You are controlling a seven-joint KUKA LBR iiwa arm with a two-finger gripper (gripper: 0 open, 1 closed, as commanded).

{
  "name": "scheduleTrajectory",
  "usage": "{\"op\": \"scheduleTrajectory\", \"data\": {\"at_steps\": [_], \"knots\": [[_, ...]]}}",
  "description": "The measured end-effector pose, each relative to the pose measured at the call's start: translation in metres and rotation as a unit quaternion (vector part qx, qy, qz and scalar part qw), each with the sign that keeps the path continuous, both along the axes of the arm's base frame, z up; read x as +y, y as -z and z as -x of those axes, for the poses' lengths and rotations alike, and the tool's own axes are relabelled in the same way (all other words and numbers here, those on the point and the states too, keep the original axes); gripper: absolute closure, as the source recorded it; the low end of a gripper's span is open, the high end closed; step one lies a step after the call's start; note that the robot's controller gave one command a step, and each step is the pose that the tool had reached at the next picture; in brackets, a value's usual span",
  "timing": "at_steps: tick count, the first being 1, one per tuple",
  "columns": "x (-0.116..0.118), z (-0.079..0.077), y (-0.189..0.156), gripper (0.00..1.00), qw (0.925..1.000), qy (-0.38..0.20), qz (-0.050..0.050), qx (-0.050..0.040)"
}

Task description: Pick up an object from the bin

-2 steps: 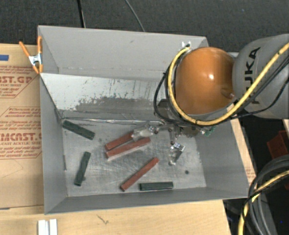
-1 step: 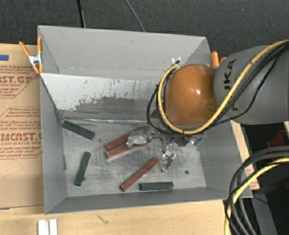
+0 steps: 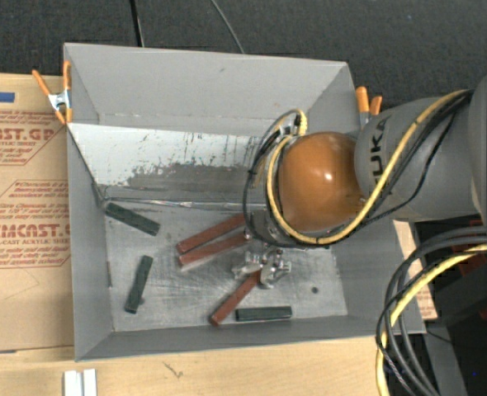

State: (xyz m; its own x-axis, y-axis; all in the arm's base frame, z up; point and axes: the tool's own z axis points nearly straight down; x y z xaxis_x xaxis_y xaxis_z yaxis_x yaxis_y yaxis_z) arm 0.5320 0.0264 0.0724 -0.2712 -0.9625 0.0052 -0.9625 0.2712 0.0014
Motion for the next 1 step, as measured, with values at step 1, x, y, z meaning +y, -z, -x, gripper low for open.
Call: {"op": "scheduleTrajectory", "data": {"at_steps": [1], "knots": [[0.0002,-0.0001,0.0000,1.00,1.0000,0.000,0.000,-0.0003]]}}
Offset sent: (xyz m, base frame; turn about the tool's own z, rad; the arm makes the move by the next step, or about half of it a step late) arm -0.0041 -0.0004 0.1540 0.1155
